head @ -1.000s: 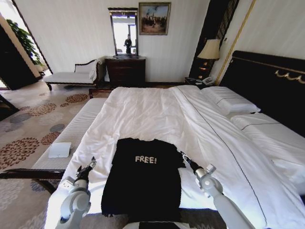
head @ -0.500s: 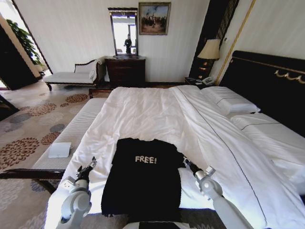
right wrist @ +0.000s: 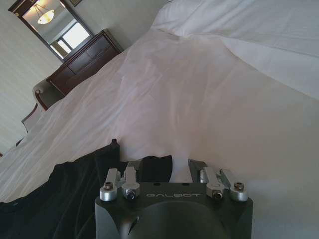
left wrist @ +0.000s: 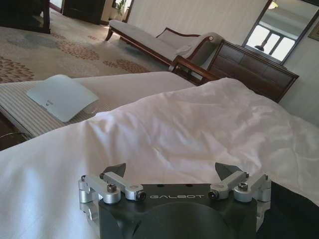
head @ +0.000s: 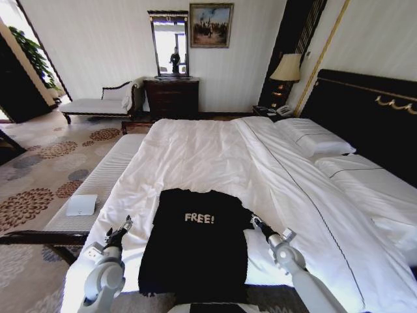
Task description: Fold the clothes on the bed.
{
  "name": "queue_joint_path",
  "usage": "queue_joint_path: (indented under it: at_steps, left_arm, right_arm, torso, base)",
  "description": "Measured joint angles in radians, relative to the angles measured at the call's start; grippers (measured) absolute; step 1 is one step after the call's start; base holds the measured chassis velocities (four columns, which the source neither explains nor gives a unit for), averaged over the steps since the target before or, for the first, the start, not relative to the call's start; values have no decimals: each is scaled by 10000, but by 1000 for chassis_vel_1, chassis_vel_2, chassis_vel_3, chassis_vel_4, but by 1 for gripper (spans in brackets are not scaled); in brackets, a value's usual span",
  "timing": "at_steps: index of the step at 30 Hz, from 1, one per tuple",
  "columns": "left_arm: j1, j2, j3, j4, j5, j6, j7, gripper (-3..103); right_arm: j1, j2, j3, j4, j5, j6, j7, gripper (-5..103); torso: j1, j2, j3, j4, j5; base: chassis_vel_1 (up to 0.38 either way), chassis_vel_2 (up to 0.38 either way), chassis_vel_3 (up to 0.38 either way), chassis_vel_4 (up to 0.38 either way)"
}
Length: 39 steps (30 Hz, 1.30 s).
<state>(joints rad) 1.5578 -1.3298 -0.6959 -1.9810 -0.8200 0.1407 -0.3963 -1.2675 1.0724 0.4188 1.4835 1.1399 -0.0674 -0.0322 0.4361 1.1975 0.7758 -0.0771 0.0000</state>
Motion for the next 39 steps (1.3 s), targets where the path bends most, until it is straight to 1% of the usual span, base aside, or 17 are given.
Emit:
queue_joint_path:
  at_steps: [2,4,5,7,8,10,11,13,15,16,17,18,19,22,24,25,39]
  left_arm:
    - [10,-1,0,6,0,-8,2,100]
    - [12,-1,0,6,0,-9,3,100]
    - [27,0,-5,6,0,-13,4,100]
    - [42,3,-17,0,0,-18,4,100]
    - [42,3,-17,0,0,-18,4,100]
    - [80,4,-37,-14,7,-42,5,100]
    - [80,4,-37,-14,7,-42,5,100]
    - [118,6,-63,-28,17,-59,5,100]
    - [130,6,-67,-31,25,-70,6,100]
    - [156,4,-72,-41,54,-88,7,100]
    - [162,2,-73,-46,61,-92,8,100]
    - [162,2,-73,-46,61,-92,8,100]
    - [173,-10,-74,-57,76,-96,9,100]
    - [179,-31,-76,-78,98,-99,9,100]
    - [185,-48,-84,-99,118,-102,9,100]
    - [186,-52,-89,-101,124,-102,9,100]
    - [146,-83,-88,-33,167,-119,0,100]
  right_arm:
    - [-9,0,4,3,-15,5,-18,63]
    - [-11,5,4,3,-21,6,-23,63]
    - [-18,30,4,5,-52,10,-37,71]
    - [-18,58,-2,4,-83,16,-38,64]
    - [-18,58,-2,4,-83,16,-38,64]
    - [10,90,-26,-32,-123,35,-39,52]
    - [10,90,-26,-32,-123,35,-39,52]
    - [61,100,-47,-83,-142,56,-52,41]
    - [72,101,-51,-93,-147,63,-57,41]
    - [104,101,-62,-117,-158,76,-76,31]
    - [113,100,-67,-123,-162,77,-82,25]
    - [113,100,-67,-123,-162,77,-82,25]
    - [131,99,-77,-142,-178,83,-91,20]
    - [154,100,-101,-163,-193,92,-114,15]
    - [177,108,-127,-181,-209,104,-161,4]
    - [186,111,-139,-187,-220,115,-181,2]
    - [290,105,-224,-366,-492,279,-332,0]
  torso:
    - [0,0,0,0,0]
    - [0,0,0,0,0]
    - [0,0,0,0,0]
    - [0,0,0,0,0]
    - [0,0,0,0,0]
    - [0,0,0,0,0]
    - [0,0,0,0,0]
    - [0,0,0,0,0]
    - [0,0,0,0,1]
    - [0,0,0,0,0]
    - [0,0,0,0,0]
    - [0,0,0,0,0]
    - [0,0,0,0,0]
    - [0,0,0,0,0]
    - [0,0,0,0,1]
    - [0,0,0,0,0]
    - [0,0,0,0,0]
  base:
    - [0,0,0,0]
    - [0,0,0,0]
    - [0,0,0,0]
    - [0,0,0,0]
    - [0,0,0,0]
    - [0,0,0,0]
    - [0,0,0,0]
    - [0,0,0,0]
    - [0,0,0,0]
    - [0,0,0,0]
    - [0,0,0,0]
    - [0,0,0,0]
    - [0,0,0,0]
    - [0,0,0,0]
    - [0,0,0,0]
    - [0,0,0,0]
    - [0,0,0,0]
